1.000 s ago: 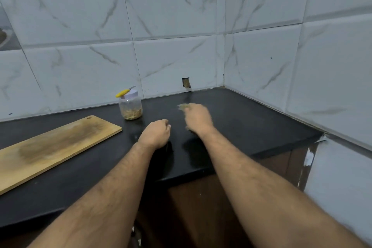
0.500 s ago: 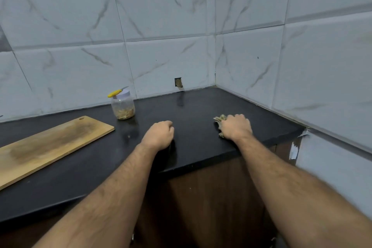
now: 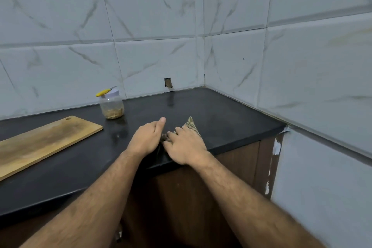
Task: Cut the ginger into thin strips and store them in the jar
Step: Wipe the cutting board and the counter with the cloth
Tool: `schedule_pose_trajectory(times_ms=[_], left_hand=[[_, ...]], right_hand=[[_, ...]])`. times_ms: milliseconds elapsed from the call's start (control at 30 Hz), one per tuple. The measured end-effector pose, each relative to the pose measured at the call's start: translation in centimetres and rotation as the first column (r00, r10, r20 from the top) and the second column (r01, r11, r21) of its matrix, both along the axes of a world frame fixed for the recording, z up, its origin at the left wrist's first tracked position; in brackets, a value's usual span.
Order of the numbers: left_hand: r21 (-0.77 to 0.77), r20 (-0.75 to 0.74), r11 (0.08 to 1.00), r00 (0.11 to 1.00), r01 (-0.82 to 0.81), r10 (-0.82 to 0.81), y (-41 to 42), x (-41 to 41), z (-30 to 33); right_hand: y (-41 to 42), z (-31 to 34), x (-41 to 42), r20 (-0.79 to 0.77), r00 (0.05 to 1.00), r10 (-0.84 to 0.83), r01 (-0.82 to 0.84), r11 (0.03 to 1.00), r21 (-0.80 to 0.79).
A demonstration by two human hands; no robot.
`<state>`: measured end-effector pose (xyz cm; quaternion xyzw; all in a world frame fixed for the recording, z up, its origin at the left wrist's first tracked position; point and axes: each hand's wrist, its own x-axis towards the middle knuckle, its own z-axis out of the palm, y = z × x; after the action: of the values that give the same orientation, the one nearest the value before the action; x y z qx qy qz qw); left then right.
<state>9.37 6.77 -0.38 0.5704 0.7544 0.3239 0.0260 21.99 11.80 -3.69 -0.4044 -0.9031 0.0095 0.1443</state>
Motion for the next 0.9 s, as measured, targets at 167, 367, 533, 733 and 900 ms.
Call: schedule_pose_trajectory(times_ms=[167, 367, 533, 733, 900], left_hand=[[-0.039, -0.022, 0.999, 0.999, 0.029, -0.03, 1.5, 1.0, -0.5], [-0.073, 0.007, 0.992, 0.994, 0.105, -0.105, 3.1, 2.9, -1.0], [-0.085, -0.012, 0.99, 0.993, 0.112, -0.114, 5.1, 2.8, -1.1], [-0.067, -0.046, 0.995, 0.996, 0.074, -0.077, 8.7, 0.7, -0.3], [-0.114, -0.075, 0.993, 0.997, 0.006, -0.015, 12.8, -2.4, 0.4]], right_hand=[[3.7, 0.6, 3.8, 0.046, 0.992, -0.118, 0.117, 0.993, 0.007], [7.0, 1.7, 8.6, 0.062, 0.946, -0.318, 0.323, 0.913, -0.247], [7.3, 1.2, 6.5, 0.044, 0.961, -0.274, 0.278, 0.947, -0.16], [9.2, 2.5, 1.8, -0.08, 0.996, -0.031, 0.005, 0.952, -0.305], [14.6, 2.2, -2.4, 0.119, 0.993, 0.015, 0.009, 0.98, -0.2]])
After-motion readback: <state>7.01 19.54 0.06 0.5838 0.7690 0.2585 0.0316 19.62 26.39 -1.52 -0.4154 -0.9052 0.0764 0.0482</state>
